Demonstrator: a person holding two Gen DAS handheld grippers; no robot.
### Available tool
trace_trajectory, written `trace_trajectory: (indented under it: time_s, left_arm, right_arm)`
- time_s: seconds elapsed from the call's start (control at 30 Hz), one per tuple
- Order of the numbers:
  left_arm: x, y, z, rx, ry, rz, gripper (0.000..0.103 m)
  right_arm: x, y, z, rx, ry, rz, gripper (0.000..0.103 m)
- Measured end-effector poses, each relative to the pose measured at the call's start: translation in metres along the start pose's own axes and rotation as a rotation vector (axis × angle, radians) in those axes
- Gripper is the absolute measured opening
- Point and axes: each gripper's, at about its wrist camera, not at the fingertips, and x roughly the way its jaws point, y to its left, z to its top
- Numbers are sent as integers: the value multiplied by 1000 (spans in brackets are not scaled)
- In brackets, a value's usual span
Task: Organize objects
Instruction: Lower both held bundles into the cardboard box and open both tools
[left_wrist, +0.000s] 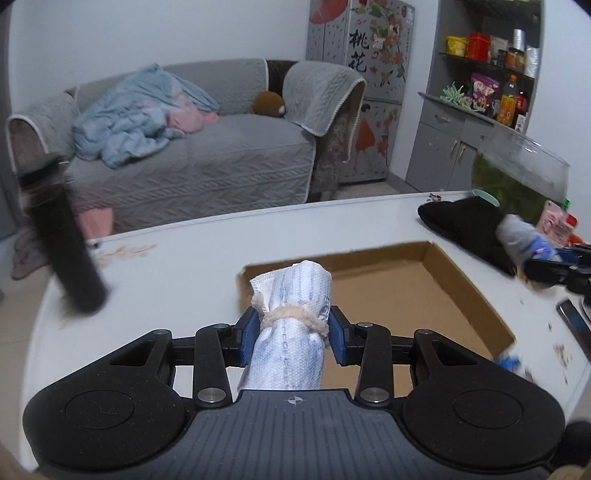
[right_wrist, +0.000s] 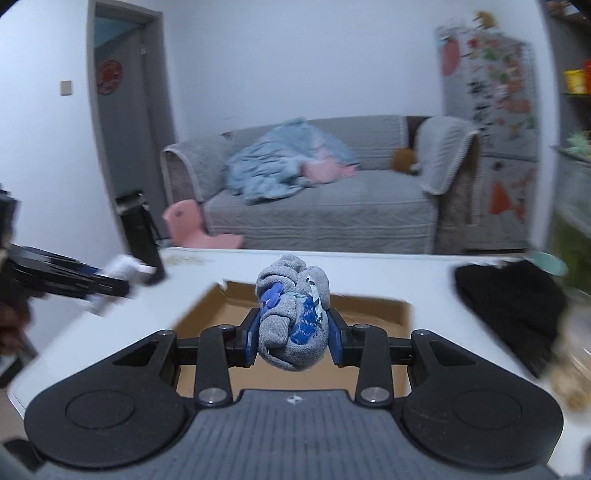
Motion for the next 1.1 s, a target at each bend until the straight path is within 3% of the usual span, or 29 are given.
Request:
trace_trajectory:
  time_s: [0.17, 0.33, 0.4, 0.5, 0.63, 0.87, 0.97, 1.03, 1.1]
  left_arm:
    - [80, -12, 22, -8, 87, 33, 46]
    - [132, -15, 11, 35, 161, 94, 46]
    - [148, -14, 8, 53, 189, 154, 46]
    - [161, -9, 3, 49, 205, 183, 46]
    - [175, -18, -2, 126, 212, 257, 47]
    - [180, -30, -6, 213, 197, 312, 48]
    - [181, -31, -4, 226, 203, 320, 60]
    - [179, -33, -4, 226, 199, 284, 78]
    - [179, -35, -4, 238, 203, 294, 80]
  right_arm:
    - [87, 1, 12, -11, 129, 49, 33]
    - [154, -1, -6, -30, 250, 29, 33]
    - [172, -5, -7, -26, 281, 0, 33]
    - [188, -12, -9, -5, 313, -29, 33]
    - [196, -6, -8, -2, 339, -36, 33]
    - [204, 2, -7, -36, 371, -46, 33]
    - [208, -1, -4, -39, 384, -42, 33]
    - [212, -1, -2, -44, 390, -45, 34]
    - [213, -3, -3, -45, 391, -49, 34]
